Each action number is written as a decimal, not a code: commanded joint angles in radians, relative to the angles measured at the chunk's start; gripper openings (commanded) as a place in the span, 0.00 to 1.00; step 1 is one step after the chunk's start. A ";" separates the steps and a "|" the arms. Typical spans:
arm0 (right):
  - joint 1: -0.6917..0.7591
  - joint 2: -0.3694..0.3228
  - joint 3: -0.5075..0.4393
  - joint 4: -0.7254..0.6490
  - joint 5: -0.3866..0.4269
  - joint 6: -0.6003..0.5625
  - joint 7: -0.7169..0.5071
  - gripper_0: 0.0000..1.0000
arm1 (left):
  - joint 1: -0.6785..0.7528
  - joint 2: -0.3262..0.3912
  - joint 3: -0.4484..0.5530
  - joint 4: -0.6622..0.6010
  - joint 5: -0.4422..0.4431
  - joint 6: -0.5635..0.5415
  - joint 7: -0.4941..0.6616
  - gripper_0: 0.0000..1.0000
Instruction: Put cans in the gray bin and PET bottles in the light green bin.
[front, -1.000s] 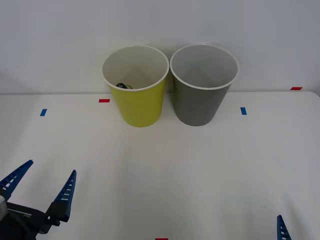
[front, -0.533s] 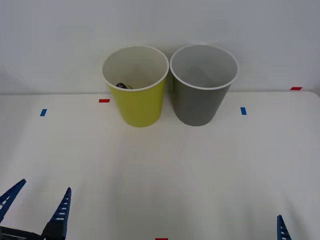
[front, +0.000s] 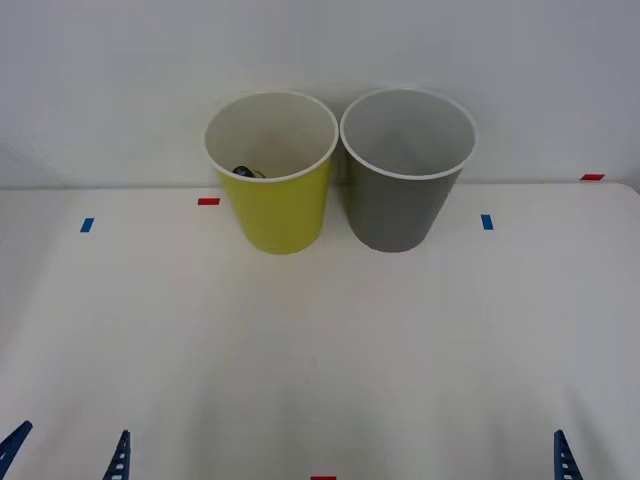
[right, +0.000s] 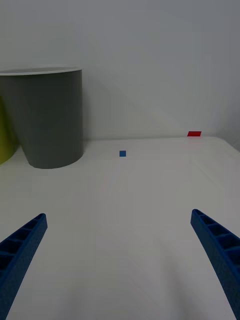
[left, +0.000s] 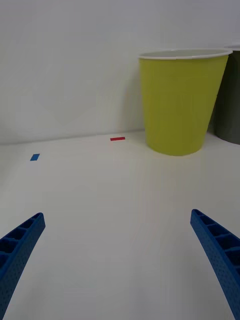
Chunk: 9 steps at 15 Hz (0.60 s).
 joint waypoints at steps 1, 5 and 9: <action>0.000 0.000 0.000 0.000 0.000 0.000 0.000 1.00 | 0.019 -0.003 -0.023 0.043 -0.003 -0.058 -0.009 1.00; 0.000 0.000 0.000 0.000 0.000 0.000 0.000 1.00 | 0.019 -0.003 -0.023 0.046 -0.002 -0.066 -0.006 1.00; 0.000 0.000 0.000 0.000 0.000 0.000 0.000 1.00 | 0.019 -0.003 -0.023 0.046 -0.002 -0.066 -0.006 1.00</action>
